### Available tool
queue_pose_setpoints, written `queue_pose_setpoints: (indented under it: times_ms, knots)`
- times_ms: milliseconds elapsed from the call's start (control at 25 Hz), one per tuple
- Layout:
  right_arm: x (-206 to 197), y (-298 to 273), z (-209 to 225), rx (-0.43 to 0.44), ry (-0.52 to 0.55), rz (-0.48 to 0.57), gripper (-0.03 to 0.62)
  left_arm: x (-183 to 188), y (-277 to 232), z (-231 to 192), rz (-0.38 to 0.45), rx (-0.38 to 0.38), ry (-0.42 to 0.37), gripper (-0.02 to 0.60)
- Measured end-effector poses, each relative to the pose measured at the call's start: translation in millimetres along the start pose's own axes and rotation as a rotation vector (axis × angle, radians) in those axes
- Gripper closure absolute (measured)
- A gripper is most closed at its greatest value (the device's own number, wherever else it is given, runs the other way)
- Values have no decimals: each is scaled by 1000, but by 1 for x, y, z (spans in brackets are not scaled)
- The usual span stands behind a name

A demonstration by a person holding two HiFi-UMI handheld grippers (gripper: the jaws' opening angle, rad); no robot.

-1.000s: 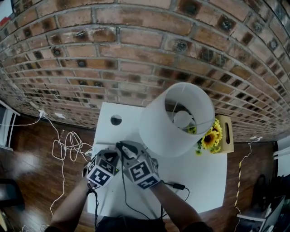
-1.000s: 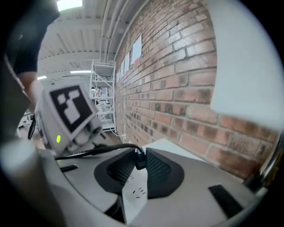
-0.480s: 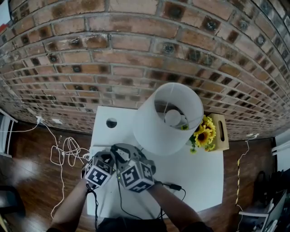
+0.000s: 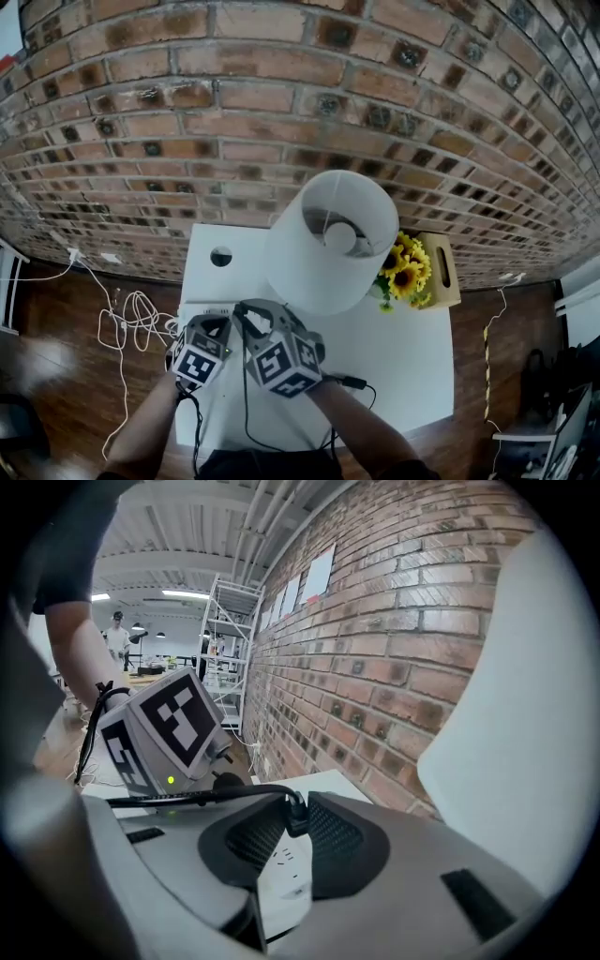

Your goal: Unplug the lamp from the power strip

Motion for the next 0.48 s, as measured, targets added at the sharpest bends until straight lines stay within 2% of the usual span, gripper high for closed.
queue_pose_setpoints:
  times_ms: [200, 400, 480]
  knots:
    - [-4, 11, 1, -21, -14, -11, 514, 2, 2, -3, 15, 8, 6, 563]
    - [-6, 19, 6, -33, -20, -23, 514, -1, -2, 3, 2, 44, -32, 563]
    - [-8, 22, 7, -34, -22, -29, 514, -1, -4, 1, -1, 35, -19, 565]
Point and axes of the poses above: the fingertips, and each gripper's own axes: y backward along the fingers, z to its right, x out of its top, the point moved 5 cm from there along y, backward along the fingers, and after that the axes turned 6 degrees about -z, right-handed, at the moved point
